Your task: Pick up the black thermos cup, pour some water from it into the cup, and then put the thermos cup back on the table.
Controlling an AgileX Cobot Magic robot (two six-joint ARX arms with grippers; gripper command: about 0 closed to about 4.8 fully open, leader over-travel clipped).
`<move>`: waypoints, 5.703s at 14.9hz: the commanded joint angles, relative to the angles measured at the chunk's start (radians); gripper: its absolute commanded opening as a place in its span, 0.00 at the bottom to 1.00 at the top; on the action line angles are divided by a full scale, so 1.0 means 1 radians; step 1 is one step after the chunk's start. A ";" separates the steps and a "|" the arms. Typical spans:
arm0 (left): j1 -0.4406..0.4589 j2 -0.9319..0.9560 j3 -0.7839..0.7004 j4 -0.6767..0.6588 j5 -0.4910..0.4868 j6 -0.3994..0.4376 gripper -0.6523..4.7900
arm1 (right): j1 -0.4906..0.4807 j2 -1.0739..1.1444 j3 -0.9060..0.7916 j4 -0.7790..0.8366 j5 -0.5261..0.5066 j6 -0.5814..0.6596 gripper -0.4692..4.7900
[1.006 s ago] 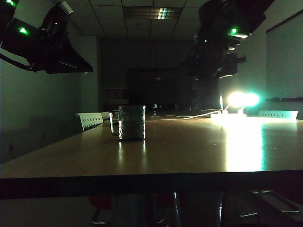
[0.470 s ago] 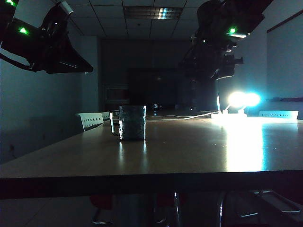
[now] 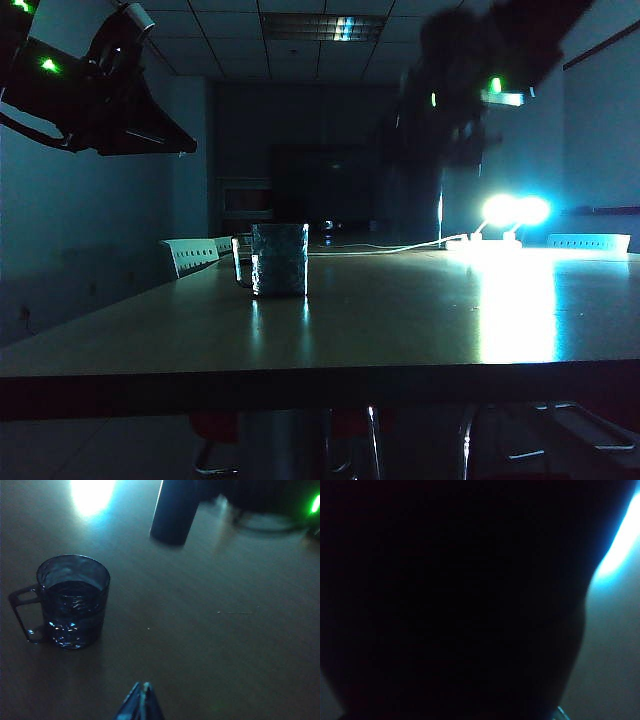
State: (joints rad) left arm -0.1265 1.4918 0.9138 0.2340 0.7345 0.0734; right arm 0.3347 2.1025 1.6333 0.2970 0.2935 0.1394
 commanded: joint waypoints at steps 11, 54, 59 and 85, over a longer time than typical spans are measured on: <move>0.000 -0.006 0.003 -0.009 0.012 -0.002 0.11 | -0.001 0.045 -0.138 0.291 -0.061 0.010 0.78; 0.000 -1.424 -0.566 -0.497 -0.668 -0.154 0.11 | 0.018 -1.271 -0.908 -0.363 -0.241 0.025 0.08; 0.000 -1.424 -0.720 -0.402 -0.739 -0.208 0.11 | 0.018 -1.271 -0.908 -0.433 -0.245 0.025 0.08; 0.088 -1.485 -0.907 -0.240 -0.695 -0.088 0.11 | 0.018 -1.271 -0.908 -0.435 -0.244 0.024 0.08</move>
State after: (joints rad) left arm -0.0368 0.0055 0.0074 -0.0185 0.0341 -0.0162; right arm 0.3527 0.8345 0.7231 -0.1493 0.0513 0.1612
